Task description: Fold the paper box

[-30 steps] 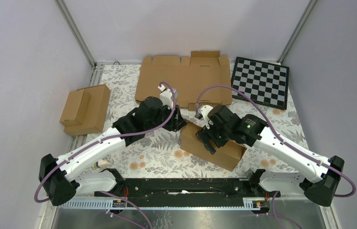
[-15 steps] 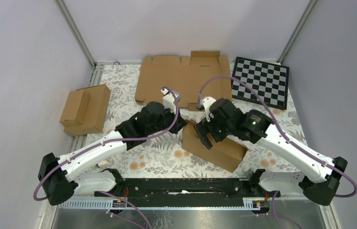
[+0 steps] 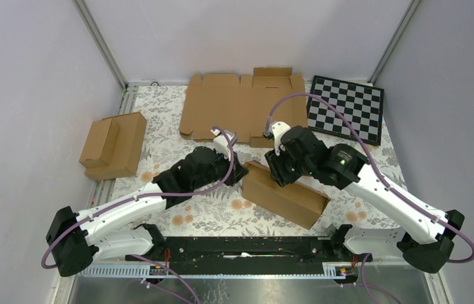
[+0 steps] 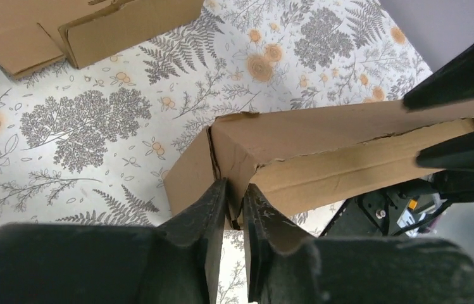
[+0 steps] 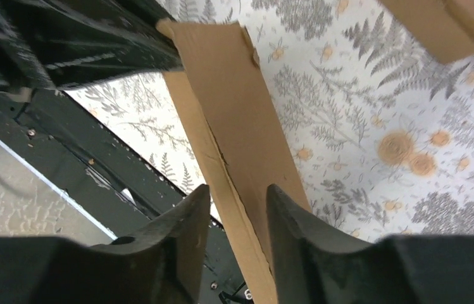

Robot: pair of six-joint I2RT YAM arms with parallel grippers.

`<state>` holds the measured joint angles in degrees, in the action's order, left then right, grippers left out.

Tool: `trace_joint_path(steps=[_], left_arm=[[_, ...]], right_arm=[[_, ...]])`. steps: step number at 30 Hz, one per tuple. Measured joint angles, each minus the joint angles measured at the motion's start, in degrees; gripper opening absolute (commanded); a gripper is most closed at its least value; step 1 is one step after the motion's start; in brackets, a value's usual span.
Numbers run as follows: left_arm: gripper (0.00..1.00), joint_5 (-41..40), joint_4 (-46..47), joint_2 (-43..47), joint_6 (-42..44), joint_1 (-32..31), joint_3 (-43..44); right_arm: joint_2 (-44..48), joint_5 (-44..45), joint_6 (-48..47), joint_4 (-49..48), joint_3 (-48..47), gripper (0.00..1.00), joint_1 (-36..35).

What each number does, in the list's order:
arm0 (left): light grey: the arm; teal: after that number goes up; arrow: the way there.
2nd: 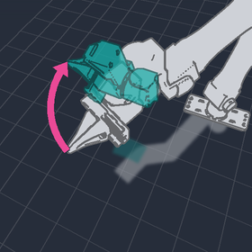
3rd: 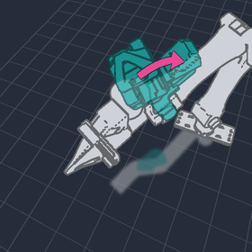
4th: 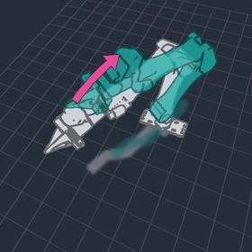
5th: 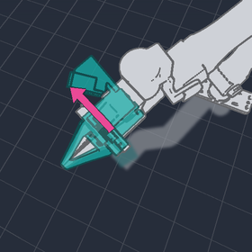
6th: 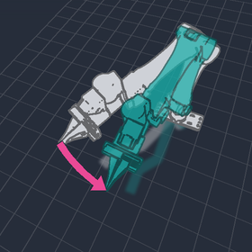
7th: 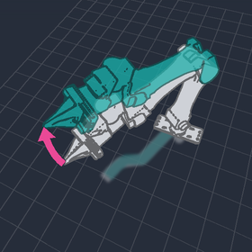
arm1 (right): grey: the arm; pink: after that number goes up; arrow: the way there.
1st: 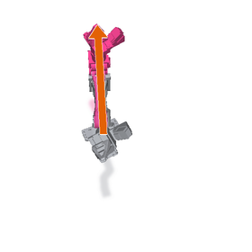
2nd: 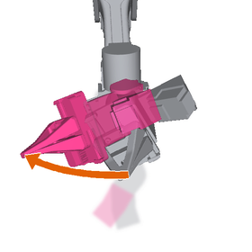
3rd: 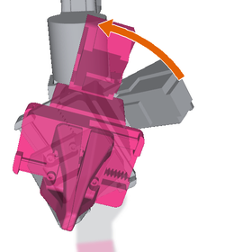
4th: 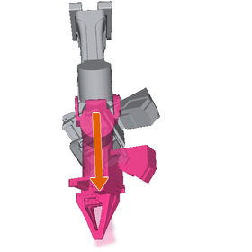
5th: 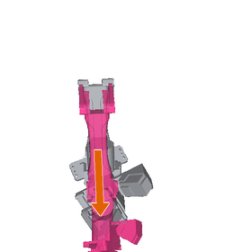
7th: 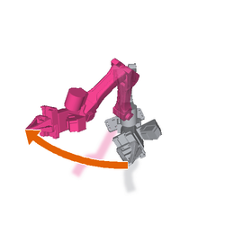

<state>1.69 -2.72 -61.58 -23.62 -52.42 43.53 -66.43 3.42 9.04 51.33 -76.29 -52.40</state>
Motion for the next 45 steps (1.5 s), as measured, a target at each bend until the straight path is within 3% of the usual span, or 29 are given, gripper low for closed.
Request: trace_joint_path(steps=[3,6,15,16,21,23,26,28,39,45], left_arm=[[0.36,0.15,-1.4,0.04,-1.05,-0.07,-0.22],[0.39,0.81,-3.85,0.09,-2.29,-0.02,0.63],[0.5,7.85,-16.41,-0.68,-7.02,4.74,9.88],[0.48,8.7,-17.2,-0.68,-7.48,5.4,11.08],[0.16,11.82,-17.09,-0.76,-8.81,6.01,15.13],[0.1,13.29,-16.11,-1.42,-9.27,6.03,16.04],[0.08,15.28,-13.92,-3.96,-9.81,6.14,16.85],[0.07,16.24,-12.87,-5.84,-10.03,6.32,16.81],[0.01,17.22,-4.94,-7.91,-11.3,9.97,8.39],[0.0,17.11,0.5,-7.78,-12.28,11.63,3.74]], right_arm=[[0.0,-0.07,0.44,-0.22,3.56,0.29,0.0],[0.26,-0.07,0.42,-1.27,5.14,0.27,0.0],[2.73,-0.66,0.48,-5.38,9.09,0.35,0.0],[2.82,-1.03,0.48,-5.86,9.4,0.36,0.0],[3.13,-1.62,0.72,-7.56,10.82,0.39,0.0],[3.23,-1.79,0.9,-8.04,11.19,0.4,0.0],[3.28,-2.29,1.14,-8.37,11.43,0.43,0.0],[3.32,-2.64,1.33,-8.5,11.58,0.52,0.0],[3.65,-2.89,1.79,-6.67,11.69,0.8,-0.07],[3.72,1.16,2.64,-1.53,7.54,0.83,-0.07]])
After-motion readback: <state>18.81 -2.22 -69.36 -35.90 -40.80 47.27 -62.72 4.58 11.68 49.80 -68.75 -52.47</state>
